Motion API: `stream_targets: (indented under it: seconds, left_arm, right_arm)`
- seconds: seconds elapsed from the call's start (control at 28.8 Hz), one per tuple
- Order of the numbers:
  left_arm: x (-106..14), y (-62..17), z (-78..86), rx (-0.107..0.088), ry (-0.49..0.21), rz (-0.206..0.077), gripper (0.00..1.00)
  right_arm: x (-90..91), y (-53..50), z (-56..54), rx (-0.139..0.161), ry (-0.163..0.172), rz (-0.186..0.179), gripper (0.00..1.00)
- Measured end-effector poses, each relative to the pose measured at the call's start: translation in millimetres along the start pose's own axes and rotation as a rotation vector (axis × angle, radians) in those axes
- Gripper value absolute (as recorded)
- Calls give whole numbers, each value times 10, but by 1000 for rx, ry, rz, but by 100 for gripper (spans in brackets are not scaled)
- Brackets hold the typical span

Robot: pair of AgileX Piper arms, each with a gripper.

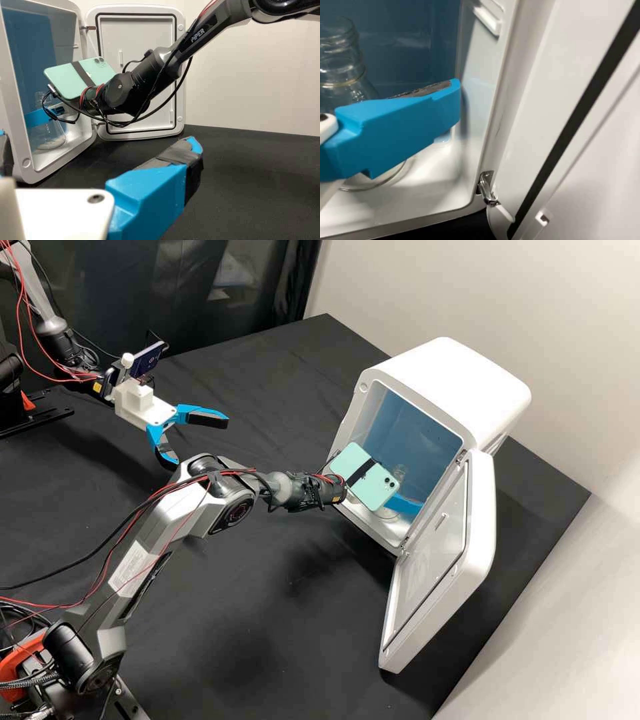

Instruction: Take the flask out of the incubator

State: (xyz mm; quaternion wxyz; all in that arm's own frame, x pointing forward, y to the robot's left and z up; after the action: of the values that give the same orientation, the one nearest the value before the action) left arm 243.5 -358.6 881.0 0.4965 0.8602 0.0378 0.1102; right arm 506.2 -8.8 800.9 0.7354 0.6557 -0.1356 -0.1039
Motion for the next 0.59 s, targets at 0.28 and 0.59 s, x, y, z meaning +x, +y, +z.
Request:
stream_targets:
  seconds: [0.28, 0.59]
  left_arm:
    - [20, 28, -12, 3, 2, 11, 100]
    - [27, 9, -32, -1, 10, 5, 100]
  right_arm:
    - [51, 94, -88, -11, -1, 16, 100]
    - [123, 17, -53, -26, -22, -10, 100]
